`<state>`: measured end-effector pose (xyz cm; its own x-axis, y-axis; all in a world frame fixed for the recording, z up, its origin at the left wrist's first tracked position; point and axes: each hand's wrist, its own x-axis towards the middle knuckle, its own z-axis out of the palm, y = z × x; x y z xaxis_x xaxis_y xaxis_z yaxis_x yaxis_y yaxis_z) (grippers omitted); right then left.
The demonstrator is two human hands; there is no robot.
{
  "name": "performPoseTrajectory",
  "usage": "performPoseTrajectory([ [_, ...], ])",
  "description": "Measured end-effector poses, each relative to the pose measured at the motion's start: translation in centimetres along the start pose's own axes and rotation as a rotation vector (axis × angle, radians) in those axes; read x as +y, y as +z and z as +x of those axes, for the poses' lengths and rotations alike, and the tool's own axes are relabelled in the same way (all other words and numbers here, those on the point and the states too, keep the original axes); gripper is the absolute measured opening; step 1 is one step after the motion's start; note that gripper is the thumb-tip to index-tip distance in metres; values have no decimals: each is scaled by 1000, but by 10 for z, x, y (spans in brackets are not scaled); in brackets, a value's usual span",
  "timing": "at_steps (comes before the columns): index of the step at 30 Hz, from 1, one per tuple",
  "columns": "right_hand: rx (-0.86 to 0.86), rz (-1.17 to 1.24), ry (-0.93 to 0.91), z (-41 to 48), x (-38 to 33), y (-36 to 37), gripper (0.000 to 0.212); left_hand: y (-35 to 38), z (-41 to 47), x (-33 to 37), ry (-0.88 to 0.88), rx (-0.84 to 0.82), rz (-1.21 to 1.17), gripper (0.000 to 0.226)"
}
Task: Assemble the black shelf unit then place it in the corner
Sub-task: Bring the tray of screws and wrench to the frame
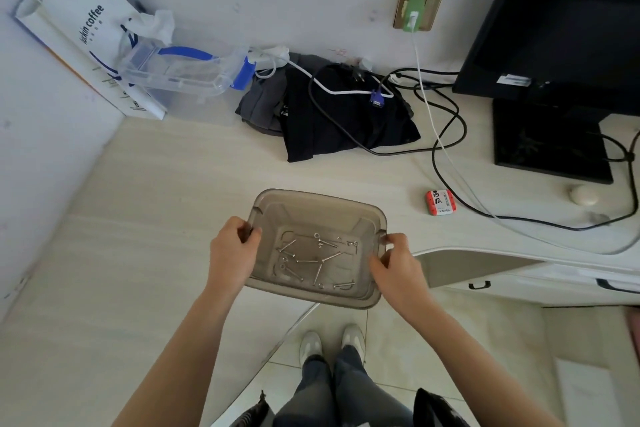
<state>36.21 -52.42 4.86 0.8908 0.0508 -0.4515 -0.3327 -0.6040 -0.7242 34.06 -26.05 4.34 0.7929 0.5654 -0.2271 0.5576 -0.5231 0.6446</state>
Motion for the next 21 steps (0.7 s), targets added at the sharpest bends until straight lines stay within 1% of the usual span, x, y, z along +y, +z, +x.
performPoseTrajectory([
  [3, 22, -7, -41, -1, 2, -10, 26, 0, -21, 2, -10, 15, -38, 14],
  [7, 46, -92, -74, -10, 11, -28, 27, 5, -52, 3, 14, 12, -63, 14],
  [10, 84, -178, -82, -22, 19, -41, 26, 14, -72, 3, 47, -51, -31, 12],
  [13, 188, -213, -93, -42, 32, -48, 28, 23, -92, 0, 89, -109, -22, 18],
  [15, 246, -208, -71, -59, 40, -49, 30, 28, -101, -3, 119, -135, -35, 23],
  [21, 353, -146, 79, -134, 85, -25, 31, 30, -130, -20, 277, -225, -41, 22],
])
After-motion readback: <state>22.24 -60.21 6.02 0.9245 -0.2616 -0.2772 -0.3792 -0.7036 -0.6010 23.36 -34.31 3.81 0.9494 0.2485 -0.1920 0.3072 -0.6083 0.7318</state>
